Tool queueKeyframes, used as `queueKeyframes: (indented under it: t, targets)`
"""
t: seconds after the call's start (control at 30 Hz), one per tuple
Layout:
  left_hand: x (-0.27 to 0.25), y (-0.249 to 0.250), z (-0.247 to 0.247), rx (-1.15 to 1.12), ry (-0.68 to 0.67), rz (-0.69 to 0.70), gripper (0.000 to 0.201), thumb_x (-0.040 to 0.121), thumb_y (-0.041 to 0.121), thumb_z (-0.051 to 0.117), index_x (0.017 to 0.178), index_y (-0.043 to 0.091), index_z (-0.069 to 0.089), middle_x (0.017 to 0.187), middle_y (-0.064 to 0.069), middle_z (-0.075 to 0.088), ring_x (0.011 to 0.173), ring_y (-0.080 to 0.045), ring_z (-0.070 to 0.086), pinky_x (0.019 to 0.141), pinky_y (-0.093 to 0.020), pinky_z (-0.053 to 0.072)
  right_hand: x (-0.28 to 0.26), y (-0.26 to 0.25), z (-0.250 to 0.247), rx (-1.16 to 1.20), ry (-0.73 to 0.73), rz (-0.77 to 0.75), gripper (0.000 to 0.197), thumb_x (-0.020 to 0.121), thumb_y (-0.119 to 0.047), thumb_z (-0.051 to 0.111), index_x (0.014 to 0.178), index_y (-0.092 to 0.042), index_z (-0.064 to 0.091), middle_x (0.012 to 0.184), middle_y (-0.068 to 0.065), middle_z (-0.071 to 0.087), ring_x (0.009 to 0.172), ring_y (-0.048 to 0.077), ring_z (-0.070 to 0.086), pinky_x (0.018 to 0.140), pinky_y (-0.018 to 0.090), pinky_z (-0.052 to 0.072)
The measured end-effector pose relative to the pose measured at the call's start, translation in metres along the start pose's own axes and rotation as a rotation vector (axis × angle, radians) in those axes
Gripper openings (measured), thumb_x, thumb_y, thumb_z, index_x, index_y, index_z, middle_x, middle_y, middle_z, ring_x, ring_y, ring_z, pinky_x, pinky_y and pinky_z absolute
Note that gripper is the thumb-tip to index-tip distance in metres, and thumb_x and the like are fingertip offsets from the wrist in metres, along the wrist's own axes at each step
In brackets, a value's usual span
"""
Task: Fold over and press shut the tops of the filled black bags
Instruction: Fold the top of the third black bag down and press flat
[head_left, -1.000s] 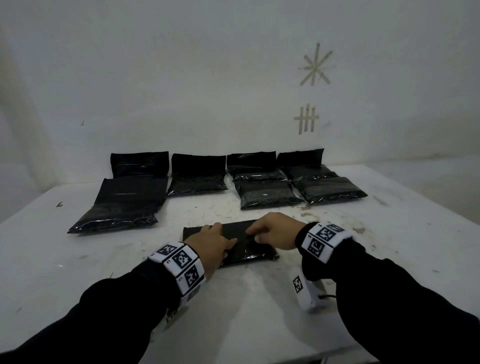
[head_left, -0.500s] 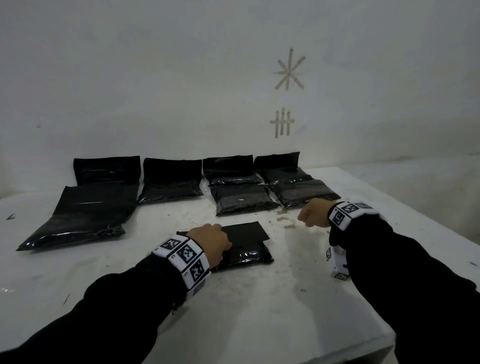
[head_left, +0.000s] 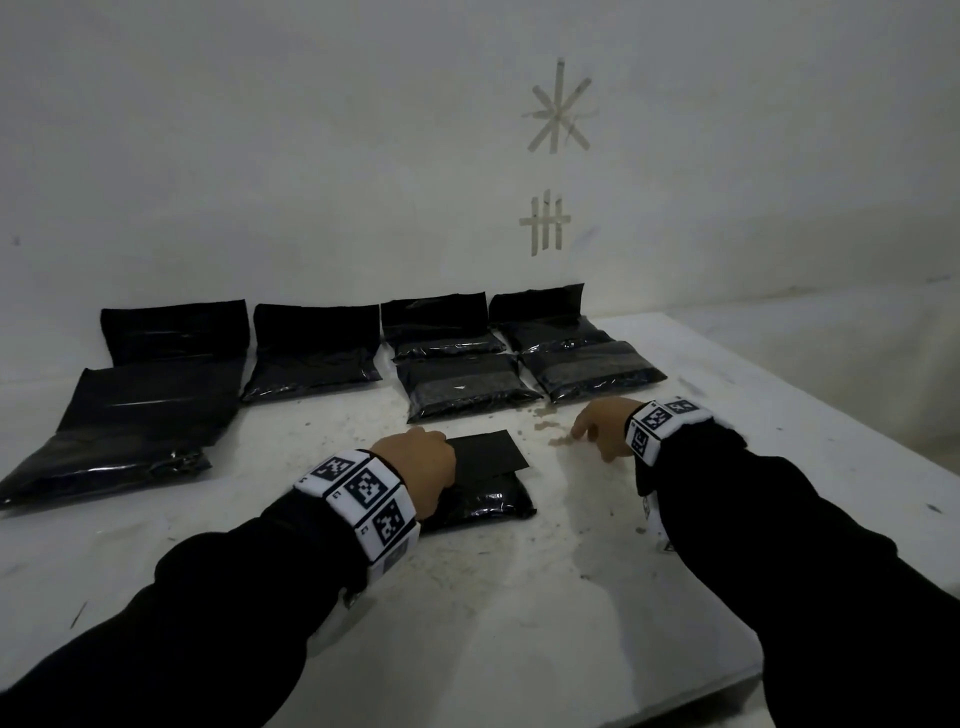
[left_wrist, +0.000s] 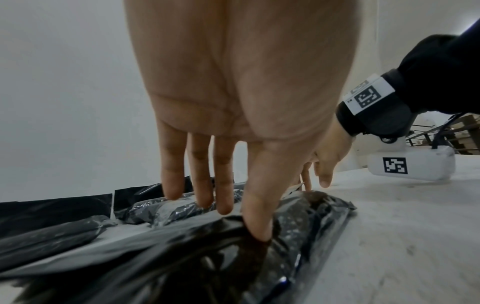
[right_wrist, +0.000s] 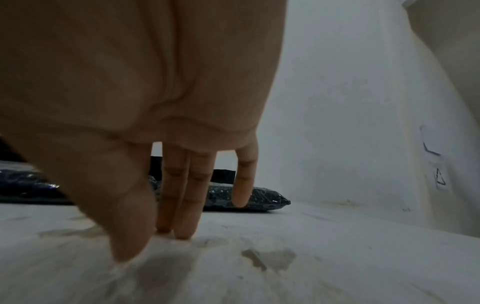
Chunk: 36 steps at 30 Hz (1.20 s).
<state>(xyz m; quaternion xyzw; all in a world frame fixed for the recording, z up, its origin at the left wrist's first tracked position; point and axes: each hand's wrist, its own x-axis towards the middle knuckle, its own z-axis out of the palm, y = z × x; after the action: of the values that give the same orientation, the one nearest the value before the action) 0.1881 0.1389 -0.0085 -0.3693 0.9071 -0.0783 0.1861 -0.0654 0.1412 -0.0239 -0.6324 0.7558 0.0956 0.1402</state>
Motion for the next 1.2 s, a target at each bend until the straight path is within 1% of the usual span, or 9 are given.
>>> queueKeyframes:
  t: [0.33, 0.4, 0.47, 0.57, 0.63, 0.77, 1.03, 1.1, 1.2]
  targets:
    - [0.002, 0.003, 0.001, -0.031, 0.03, 0.006, 0.034, 0.091, 0.013, 0.052, 0.124, 0.013, 0.058, 0.126, -0.009, 0.048, 0.113, -0.028, 0.051, 0.089, -0.033, 0.046, -0.01, 0.007, 0.002, -0.07, 0.013, -0.021, 0.04, 0.079, 0.001, 0.068, 0.118, -0.012, 0.066, 0.12, 0.008, 0.064, 0.11, 0.024, 0.06, 0.086, 0.025, 0.046]
    - [0.003, 0.004, 0.001, -0.029, 0.031, 0.014, 0.035, 0.091, 0.013, 0.053, 0.125, 0.013, 0.058, 0.126, -0.009, 0.048, 0.113, -0.028, 0.051, 0.089, -0.033, 0.046, -0.011, 0.009, 0.003, -0.07, 0.029, -0.008, 0.038, 0.078, -0.001, 0.07, 0.115, -0.012, 0.068, 0.118, 0.008, 0.065, 0.106, 0.022, 0.061, 0.077, 0.021, 0.046]
    - [0.004, 0.004, 0.001, -0.026, 0.026, 0.017, 0.036, 0.091, 0.013, 0.052, 0.126, 0.014, 0.057, 0.126, -0.009, 0.047, 0.114, -0.028, 0.051, 0.089, -0.033, 0.046, -0.011, 0.01, 0.004, -0.062, 0.043, -0.002, 0.035, 0.078, -0.002, 0.071, 0.111, -0.011, 0.069, 0.115, 0.009, 0.067, 0.098, 0.02, 0.062, 0.058, 0.014, 0.041]
    - [0.004, 0.005, 0.001, -0.028, 0.025, 0.009, 0.038, 0.092, 0.013, 0.052, 0.129, 0.014, 0.055, 0.128, -0.009, 0.046, 0.116, -0.028, 0.05, 0.091, -0.032, 0.045, -0.01, 0.012, 0.006, -0.051, 0.068, 0.012, 0.027, 0.076, -0.002, 0.071, 0.102, -0.009, 0.073, 0.107, 0.009, 0.07, 0.086, 0.018, 0.06, 0.051, 0.009, 0.035]
    - [0.005, 0.007, 0.002, -0.032, 0.028, 0.006, 0.038, 0.092, 0.013, 0.052, 0.13, 0.014, 0.054, 0.129, -0.009, 0.045, 0.116, -0.027, 0.049, 0.092, -0.032, 0.045, -0.009, 0.013, 0.007, -0.038, 0.078, 0.019, 0.02, 0.075, -0.002, 0.071, 0.093, -0.01, 0.076, 0.102, 0.008, 0.072, 0.079, 0.015, 0.057, 0.053, 0.015, 0.04]
    - [0.005, 0.006, 0.007, -0.061, 0.06, 0.014, 0.034, 0.091, 0.011, 0.052, 0.125, 0.013, 0.059, 0.127, -0.009, 0.043, 0.113, -0.028, 0.049, 0.093, -0.034, 0.047, -0.012, 0.015, 0.007, -0.04, 0.119, 0.009, 0.016, 0.074, -0.006, 0.073, 0.088, -0.013, 0.076, 0.098, 0.005, 0.073, 0.078, 0.015, 0.057, 0.07, 0.021, 0.044]
    - [0.002, 0.002, 0.013, -0.2, 0.063, 0.012, 0.034, 0.091, 0.01, 0.051, 0.124, 0.012, 0.059, 0.125, -0.01, 0.044, 0.108, -0.028, 0.053, 0.092, -0.033, 0.047, -0.026, 0.014, 0.007, -0.046, 0.207, -0.045, 0.015, 0.077, 0.002, 0.066, 0.086, -0.008, 0.074, 0.097, 0.007, 0.072, 0.094, 0.023, 0.065, 0.072, 0.021, 0.043]
    - [0.0, 0.002, 0.014, -0.212, 0.053, 0.009, 0.037, 0.092, 0.012, 0.05, 0.129, 0.013, 0.055, 0.127, -0.011, 0.042, 0.11, -0.028, 0.052, 0.094, -0.033, 0.046, -0.033, 0.011, 0.004, -0.063, 0.21, -0.056, 0.015, 0.079, 0.002, 0.066, 0.089, -0.006, 0.073, 0.098, 0.007, 0.072, 0.095, 0.021, 0.064, 0.071, 0.02, 0.042]
    - [-0.001, 0.004, 0.016, -0.225, 0.05, -0.002, 0.053, 0.093, 0.011, 0.047, 0.144, 0.018, 0.034, 0.131, -0.012, 0.04, 0.118, -0.028, 0.048, 0.097, -0.031, 0.043, -0.044, 0.005, -0.004, -0.119, 0.168, -0.074, 0.016, 0.079, 0.003, 0.066, 0.09, -0.005, 0.073, 0.099, 0.01, 0.072, 0.096, 0.023, 0.065, 0.071, 0.021, 0.043]
